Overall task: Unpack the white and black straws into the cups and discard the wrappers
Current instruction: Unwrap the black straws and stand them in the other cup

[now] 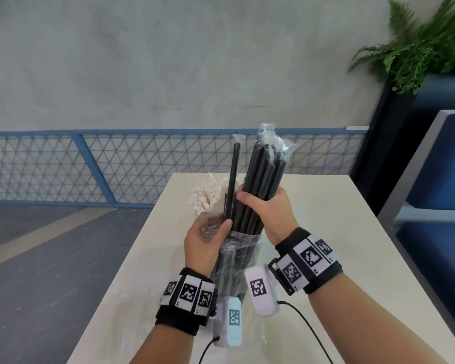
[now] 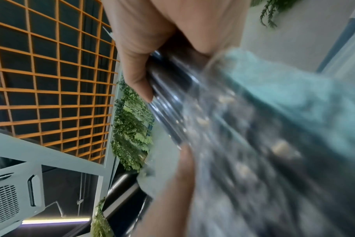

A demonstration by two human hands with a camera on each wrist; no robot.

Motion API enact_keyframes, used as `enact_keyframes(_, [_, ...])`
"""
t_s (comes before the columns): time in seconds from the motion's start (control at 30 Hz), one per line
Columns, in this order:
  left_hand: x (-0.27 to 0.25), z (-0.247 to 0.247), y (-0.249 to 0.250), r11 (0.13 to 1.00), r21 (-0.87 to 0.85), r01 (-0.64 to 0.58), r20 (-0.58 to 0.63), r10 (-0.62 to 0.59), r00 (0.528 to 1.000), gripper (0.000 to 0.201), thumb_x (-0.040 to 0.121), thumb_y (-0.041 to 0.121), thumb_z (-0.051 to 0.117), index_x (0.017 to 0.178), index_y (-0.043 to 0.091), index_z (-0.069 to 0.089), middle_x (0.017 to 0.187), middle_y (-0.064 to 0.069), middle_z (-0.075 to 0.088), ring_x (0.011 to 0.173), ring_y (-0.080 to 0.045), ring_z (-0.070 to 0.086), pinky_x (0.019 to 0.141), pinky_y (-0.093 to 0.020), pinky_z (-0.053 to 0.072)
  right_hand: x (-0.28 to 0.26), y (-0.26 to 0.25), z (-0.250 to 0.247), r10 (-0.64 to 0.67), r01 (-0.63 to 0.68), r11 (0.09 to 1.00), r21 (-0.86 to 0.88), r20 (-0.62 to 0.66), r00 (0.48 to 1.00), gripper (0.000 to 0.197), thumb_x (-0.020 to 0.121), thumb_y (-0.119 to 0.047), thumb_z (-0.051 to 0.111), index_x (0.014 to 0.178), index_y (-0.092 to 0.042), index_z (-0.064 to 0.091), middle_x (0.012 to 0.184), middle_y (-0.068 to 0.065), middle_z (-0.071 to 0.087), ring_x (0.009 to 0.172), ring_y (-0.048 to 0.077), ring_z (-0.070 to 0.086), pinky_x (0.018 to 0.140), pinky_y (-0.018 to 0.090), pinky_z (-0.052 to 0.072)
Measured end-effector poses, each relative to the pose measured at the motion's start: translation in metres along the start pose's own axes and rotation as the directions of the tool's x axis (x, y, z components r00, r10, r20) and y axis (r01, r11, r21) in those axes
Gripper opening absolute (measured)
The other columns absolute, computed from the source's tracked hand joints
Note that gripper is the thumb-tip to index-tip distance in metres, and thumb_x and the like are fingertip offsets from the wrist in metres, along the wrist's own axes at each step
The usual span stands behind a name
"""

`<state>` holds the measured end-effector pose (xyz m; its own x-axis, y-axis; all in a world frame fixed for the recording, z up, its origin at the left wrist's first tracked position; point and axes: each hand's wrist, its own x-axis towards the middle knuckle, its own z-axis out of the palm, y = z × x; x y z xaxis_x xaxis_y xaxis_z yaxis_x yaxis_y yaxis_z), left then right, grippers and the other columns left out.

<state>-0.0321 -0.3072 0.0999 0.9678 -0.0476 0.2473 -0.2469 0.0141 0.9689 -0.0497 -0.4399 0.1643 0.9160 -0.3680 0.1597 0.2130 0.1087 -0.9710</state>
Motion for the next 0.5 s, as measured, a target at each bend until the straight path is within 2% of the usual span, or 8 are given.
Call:
enact_keyframes(0.1, [0.001,-0.003,-0.006,0.999,0.008,0.041,-0.028,-0.041,0.999,0.017,0.076,0.012,0.073,0.085,0.025,0.067,0.087,0.004,0.070,0.093,-0.018,0.066,0.097,-0.042,0.049,0.008,-0.018,-0.006,-0.052,0.052,0.997,0.060,-0.007,0.999,0.015,0.077,0.004,0.067,0.082,-0.010,0.064,0.079,0.001,0.066,0.075,0.013,0.064,0.069,0.027,0.055])
enact_keyframes(0.17, [0.001,-0.004,-0.007,0.999,0.031,0.043,-0.037,-0.042,0.998,0.017,0.077,0.011,0.073,0.085,0.025,0.066,0.088,0.002,0.070,0.095,-0.022,0.065,0.097,-0.045,0.048,0.015,-0.029,-0.012,-0.063,0.064,0.990,0.126,-0.011,0.998,0.016,0.078,0.005,0.064,0.081,-0.011,0.062,0.077,0.001,0.063,0.073,0.014,0.062,0.066,0.027,0.053])
enact_keyframes(0.27, [0.000,-0.006,-0.006,0.998,0.064,0.026,-0.042,-0.023,0.999,0.018,0.077,0.015,0.073,0.087,0.027,0.065,0.091,0.001,0.070,0.096,-0.019,0.066,0.097,-0.042,0.049,0.023,-0.040,-0.023,-0.036,0.049,0.974,0.220,-0.066,0.997,0.012,0.081,0.001,0.064,0.080,-0.011,0.061,0.074,0.004,0.060,0.069,0.018,0.059,0.066,0.033,0.052])
enact_keyframes(0.5, [0.001,-0.004,-0.005,0.999,0.034,0.038,-0.084,-0.035,0.996,0.023,0.078,0.009,0.072,0.082,0.030,0.064,0.085,0.009,0.068,0.087,-0.010,0.065,0.090,-0.029,0.048,0.034,-0.045,-0.047,0.052,0.025,0.925,0.380,-0.189,0.981,0.007,0.085,-0.003,0.062,0.080,-0.008,0.059,0.072,0.002,0.061,0.069,0.015,0.063,0.071,0.031,0.055])
